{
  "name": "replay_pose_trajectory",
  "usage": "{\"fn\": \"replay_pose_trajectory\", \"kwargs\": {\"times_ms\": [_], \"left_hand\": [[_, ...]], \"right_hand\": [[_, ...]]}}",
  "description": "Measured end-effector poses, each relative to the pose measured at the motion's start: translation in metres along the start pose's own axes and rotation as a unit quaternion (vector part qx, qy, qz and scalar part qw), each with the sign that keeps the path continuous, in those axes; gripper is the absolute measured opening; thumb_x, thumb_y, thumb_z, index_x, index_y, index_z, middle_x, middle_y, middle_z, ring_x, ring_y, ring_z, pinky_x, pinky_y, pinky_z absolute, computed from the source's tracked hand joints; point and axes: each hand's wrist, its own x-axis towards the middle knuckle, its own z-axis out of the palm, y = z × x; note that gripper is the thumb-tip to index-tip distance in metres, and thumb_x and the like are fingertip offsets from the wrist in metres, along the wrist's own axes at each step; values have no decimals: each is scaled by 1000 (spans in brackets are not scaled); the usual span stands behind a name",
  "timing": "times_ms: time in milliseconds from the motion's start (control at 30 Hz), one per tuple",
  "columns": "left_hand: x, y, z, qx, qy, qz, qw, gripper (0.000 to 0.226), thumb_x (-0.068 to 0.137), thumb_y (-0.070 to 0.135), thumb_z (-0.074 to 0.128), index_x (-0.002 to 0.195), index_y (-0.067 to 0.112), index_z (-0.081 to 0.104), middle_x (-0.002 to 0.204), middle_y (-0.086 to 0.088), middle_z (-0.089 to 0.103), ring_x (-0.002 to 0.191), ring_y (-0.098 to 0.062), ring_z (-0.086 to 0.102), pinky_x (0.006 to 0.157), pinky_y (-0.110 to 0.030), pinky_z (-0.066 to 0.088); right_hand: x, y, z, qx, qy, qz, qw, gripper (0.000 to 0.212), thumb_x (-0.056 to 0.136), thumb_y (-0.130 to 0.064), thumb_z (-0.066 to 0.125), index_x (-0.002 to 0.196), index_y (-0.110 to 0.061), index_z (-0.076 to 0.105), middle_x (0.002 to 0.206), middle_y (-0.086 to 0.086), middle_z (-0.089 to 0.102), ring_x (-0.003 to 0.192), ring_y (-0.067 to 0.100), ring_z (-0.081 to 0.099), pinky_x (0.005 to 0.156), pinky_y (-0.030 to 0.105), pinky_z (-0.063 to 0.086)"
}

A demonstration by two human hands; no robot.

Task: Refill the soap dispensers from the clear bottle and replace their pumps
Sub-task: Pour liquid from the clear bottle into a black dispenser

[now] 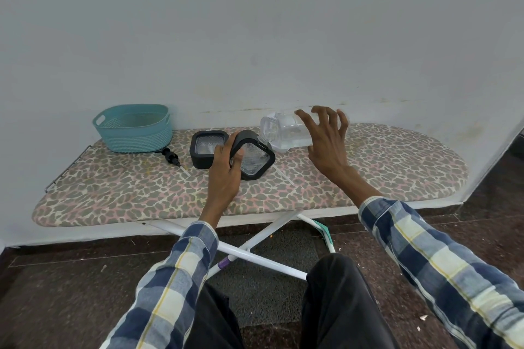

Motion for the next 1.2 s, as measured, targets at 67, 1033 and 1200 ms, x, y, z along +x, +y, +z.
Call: {"fn": "replay_pose_trajectory", "kwargs": {"times_ms": [67,1033,1200], "left_hand": [[0,0,0,-1,2,0,1000,54,115,52,42,167,36,38,134,11,47,100,36,43,80,10,33],[1,-3,1,-4,7,21,1000,53,114,53,45,165,36,40,130,2,54,100,16,55,79,-1,42],[1,-3,1,-7,7,21,1000,54,114,53,44,165,36,40,132,4,53,98,21,54,80,2,41]], "right_hand": [[0,0,0,-1,0,0,1000,102,63,13,70,152,-31,47,148,9,46,146,31,37,127,54,17],[-2,5,7,-19,18,-9,1000,111,54,13,69,151,-34,44,144,6,44,144,28,35,126,54,18],[-2,5,7,-19,21,-9,1000,110,54,14,68,151,-33,44,144,6,45,143,27,34,126,54,19]]}}
